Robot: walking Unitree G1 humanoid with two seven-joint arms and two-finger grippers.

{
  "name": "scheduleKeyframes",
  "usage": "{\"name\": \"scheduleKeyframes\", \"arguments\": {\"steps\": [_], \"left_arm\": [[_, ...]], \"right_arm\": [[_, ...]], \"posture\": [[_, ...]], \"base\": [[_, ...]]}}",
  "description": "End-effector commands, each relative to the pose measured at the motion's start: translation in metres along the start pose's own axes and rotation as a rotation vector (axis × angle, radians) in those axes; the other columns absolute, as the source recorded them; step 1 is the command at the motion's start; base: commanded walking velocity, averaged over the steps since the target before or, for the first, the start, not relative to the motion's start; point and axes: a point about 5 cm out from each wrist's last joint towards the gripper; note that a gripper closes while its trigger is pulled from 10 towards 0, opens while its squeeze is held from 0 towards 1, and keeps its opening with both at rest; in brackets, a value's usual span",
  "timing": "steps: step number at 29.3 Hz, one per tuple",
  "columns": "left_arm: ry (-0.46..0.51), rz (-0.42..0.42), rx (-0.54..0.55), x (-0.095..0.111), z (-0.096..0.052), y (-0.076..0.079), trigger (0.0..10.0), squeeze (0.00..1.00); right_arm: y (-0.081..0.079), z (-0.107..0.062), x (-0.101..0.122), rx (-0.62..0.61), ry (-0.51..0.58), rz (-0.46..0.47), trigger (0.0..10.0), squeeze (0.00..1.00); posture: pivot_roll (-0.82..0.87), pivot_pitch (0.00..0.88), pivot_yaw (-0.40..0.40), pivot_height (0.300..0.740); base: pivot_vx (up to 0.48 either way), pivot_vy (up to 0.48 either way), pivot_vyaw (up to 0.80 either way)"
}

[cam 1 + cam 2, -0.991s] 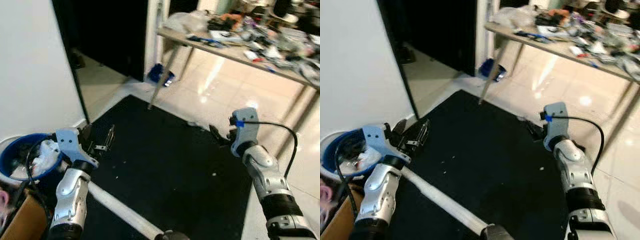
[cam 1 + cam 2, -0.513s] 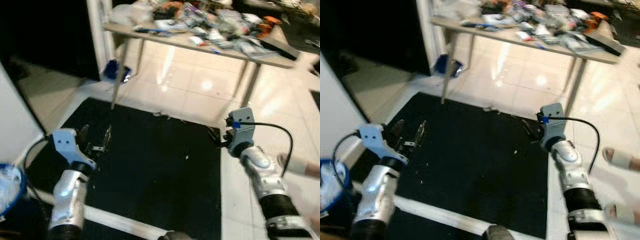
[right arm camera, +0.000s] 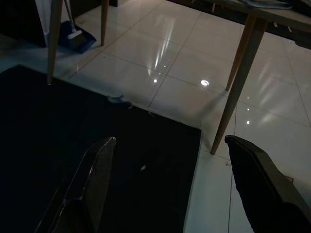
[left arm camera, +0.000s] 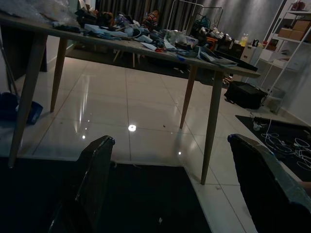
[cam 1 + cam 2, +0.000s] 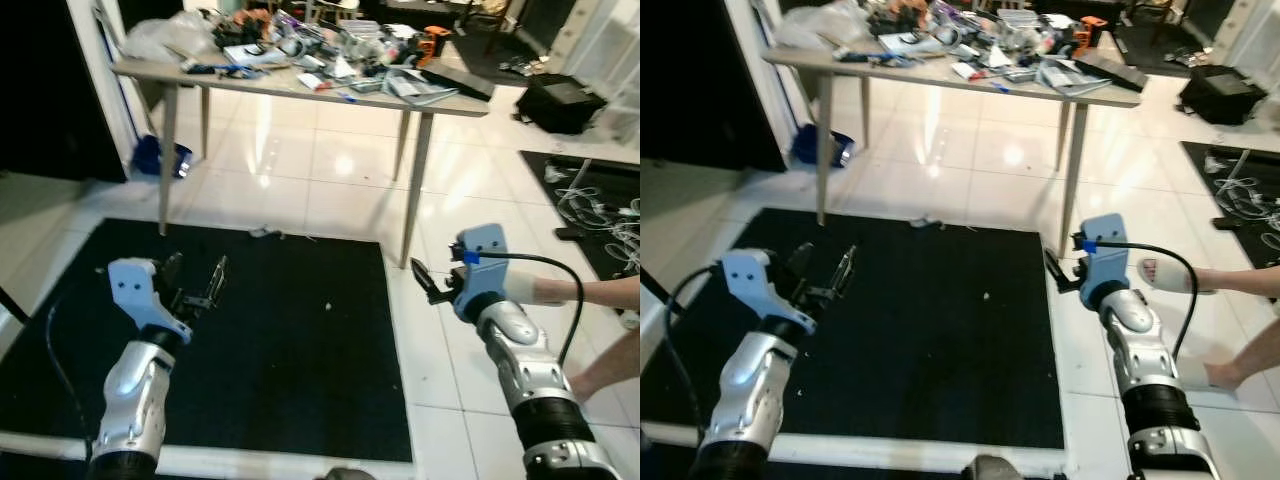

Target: Picking trash to rubbish bin

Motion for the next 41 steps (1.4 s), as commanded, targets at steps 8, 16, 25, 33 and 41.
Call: {"name": "scheduleKeyframes", "arguments": {"steps": [8, 16, 25, 33, 41], "left_arm": [[-0.01, -0.008, -0.014, -0.0015, -0.0033, -0.0004, 10.0, 0.0], [-0.013, -0.012, -0.029, -0.0021, -0.0029, 0.0004, 10.0, 0.0], [-0.011, -0.01, -0.032, -0.0016, -0.0028, 0.0008, 10.0, 0.0], [-0.01, -0.008, -0.034, -0.0014, -0.0029, 0.0009, 10.0, 0.0], [-0.005, -0.006, -0.038, -0.0003, -0.0025, 0.0014, 10.0, 0.0]], "right_arm": [[-0.0018, 0.0011, 0.002, 0.008, 0.012, -0.017, 10.0, 0.0], [-0.0013, 0.0015, 0.0, 0.007, 0.006, -0.017, 10.0, 0.0], [0.0002, 0.0014, -0.0015, 0.002, 0.006, -0.012, 10.0, 0.0], [0.0012, 0.0016, -0.0013, -0.003, 0.009, -0.016, 10.0, 0.0], [0.0015, 0.0021, -0.0008, -0.003, 0.013, -0.018, 10.0, 0.0]], "posture": [[0.0, 0.0, -0.037, 0.74], [0.0, 0.0, -0.037, 0.74], [0.01, 0.0, -0.038, 0.74], [0.01, 0.0, -0.038, 0.74], [0.0, 0.0, -0.036, 0.74]], "base": [[0.3, 0.0, 0.0], [0.319, 0.0, 0.0], [0.325, 0.0, -0.77], [0.338, 0.0, -0.07], [0.34, 0.0, 0.0]]}}
Point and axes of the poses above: a point about 5 cm out from each wrist's last joint towards the gripper, its own z axis pointing out of the wrist towards the gripper, its own x axis along the axis of the wrist's last joint, y = z × x, and after that the axes turned 6 degrees about -z, right-handed
